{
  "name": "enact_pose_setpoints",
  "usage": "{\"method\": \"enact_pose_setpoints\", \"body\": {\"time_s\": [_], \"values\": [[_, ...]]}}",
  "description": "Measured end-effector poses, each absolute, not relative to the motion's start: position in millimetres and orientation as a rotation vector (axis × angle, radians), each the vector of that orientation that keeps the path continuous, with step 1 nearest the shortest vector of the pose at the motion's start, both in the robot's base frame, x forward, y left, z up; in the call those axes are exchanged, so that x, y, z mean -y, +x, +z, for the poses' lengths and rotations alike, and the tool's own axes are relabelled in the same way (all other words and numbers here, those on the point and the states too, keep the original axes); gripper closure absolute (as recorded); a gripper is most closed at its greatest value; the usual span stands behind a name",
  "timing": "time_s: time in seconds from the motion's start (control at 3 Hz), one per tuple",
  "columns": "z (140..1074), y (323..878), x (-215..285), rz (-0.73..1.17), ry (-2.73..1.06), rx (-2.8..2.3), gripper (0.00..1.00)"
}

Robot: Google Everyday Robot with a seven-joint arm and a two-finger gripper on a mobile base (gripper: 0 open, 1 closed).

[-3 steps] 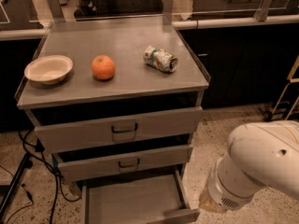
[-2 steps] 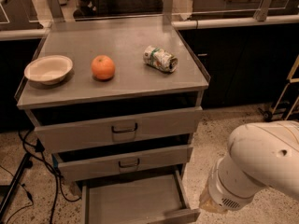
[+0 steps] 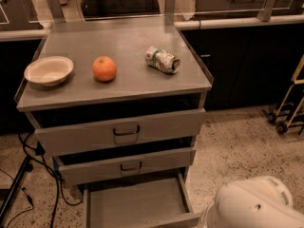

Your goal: Close bottom drawer

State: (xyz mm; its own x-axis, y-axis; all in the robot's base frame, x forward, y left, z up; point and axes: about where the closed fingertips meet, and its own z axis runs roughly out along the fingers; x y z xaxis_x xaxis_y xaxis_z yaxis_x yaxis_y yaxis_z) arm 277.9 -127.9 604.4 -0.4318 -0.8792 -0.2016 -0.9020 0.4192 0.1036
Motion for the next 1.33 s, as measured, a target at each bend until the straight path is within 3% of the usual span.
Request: {"method": "enact_pose_setpoints", "body": {"time_s": [0.67, 1.33], "values": [[458.7, 288.1, 81.6, 0.364, -1.587, -2.643, 1.0], [453.3, 283.4, 83.9, 0.364, -1.532, -2.689, 1.0]]}}
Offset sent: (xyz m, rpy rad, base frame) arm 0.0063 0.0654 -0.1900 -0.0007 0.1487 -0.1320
